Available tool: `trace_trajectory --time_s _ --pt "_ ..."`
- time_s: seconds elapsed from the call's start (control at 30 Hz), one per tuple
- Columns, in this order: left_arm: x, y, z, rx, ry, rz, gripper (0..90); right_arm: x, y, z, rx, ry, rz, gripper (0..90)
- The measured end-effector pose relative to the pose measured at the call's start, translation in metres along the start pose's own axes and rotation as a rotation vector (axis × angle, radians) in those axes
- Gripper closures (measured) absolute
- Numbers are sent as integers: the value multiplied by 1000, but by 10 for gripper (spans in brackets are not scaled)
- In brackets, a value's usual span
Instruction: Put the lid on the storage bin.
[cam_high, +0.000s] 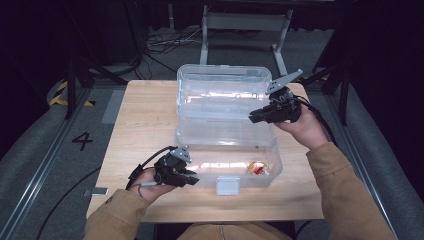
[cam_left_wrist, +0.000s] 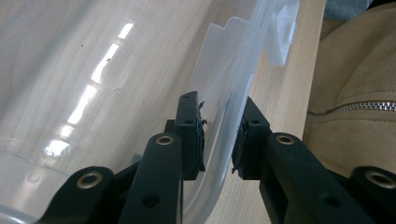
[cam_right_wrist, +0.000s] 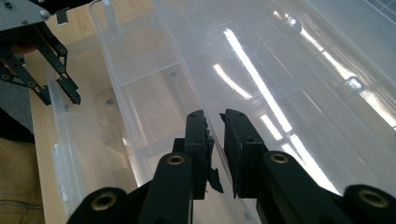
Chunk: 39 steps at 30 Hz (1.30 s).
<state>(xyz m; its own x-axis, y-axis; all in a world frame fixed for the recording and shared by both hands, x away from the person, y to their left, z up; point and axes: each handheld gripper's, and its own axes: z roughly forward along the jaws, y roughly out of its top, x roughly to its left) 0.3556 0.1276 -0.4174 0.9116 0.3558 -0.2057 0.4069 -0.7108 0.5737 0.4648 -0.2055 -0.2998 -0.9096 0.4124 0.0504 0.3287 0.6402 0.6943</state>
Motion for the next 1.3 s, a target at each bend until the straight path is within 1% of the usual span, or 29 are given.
trace_trajectory --time_s 0.23,0.53,1.03,1.27,1.3 --pt "0 0 0 -6 1 -2 753 6 -3 -3 3 1 -19 802" --pt "0 0 0 -7 -1 -4 752 13 -6 -5 2 4 -29 806" --pt "1 -1 0 -14 -7 0 751 27 -12 -6 -8 -12 -54 806" --pt "1 -1 0 -16 -7 -2 751 31 -15 -7 -15 -12 -61 807" --pt "1 -1 0 -16 -8 -2 751 32 -16 -7 -18 -11 -56 807"
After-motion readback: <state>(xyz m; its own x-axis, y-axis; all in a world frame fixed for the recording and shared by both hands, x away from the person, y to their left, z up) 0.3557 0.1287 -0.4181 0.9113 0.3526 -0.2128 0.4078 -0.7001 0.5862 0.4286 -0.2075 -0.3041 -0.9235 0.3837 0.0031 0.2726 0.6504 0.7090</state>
